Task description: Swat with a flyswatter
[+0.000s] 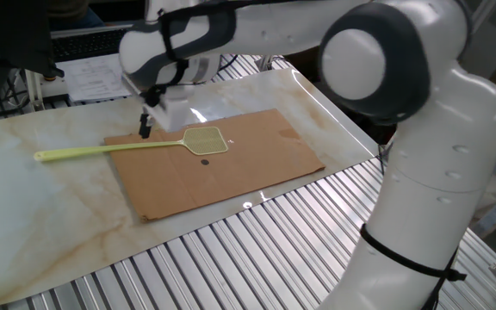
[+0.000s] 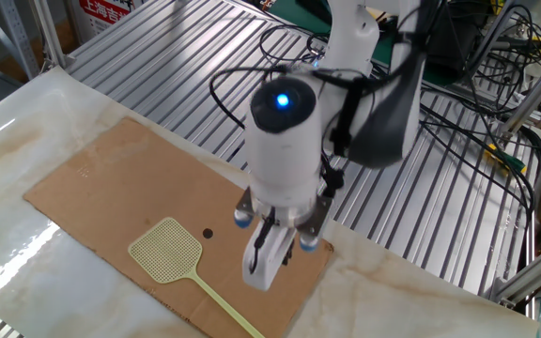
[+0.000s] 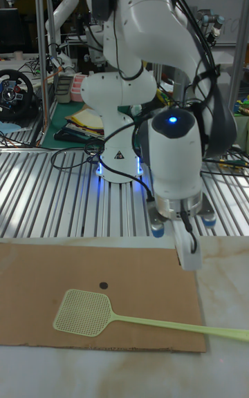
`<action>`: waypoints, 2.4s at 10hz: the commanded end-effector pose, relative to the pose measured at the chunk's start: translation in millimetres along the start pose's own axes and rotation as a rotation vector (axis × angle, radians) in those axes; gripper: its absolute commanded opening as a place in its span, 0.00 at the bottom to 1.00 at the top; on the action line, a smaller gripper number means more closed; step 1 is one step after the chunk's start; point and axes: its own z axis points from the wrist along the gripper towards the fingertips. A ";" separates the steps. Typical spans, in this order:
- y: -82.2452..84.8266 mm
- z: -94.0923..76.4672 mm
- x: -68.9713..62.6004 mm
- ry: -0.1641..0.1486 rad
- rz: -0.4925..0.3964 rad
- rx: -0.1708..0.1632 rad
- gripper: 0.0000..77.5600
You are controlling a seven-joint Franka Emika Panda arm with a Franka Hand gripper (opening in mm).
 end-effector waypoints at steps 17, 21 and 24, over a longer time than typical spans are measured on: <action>21.6 39.3 13.2 -0.116 0.068 -0.038 0.00; 21.6 39.3 13.2 -0.060 -0.042 -0.043 0.00; 21.6 39.3 13.2 -0.041 -0.079 -0.059 0.00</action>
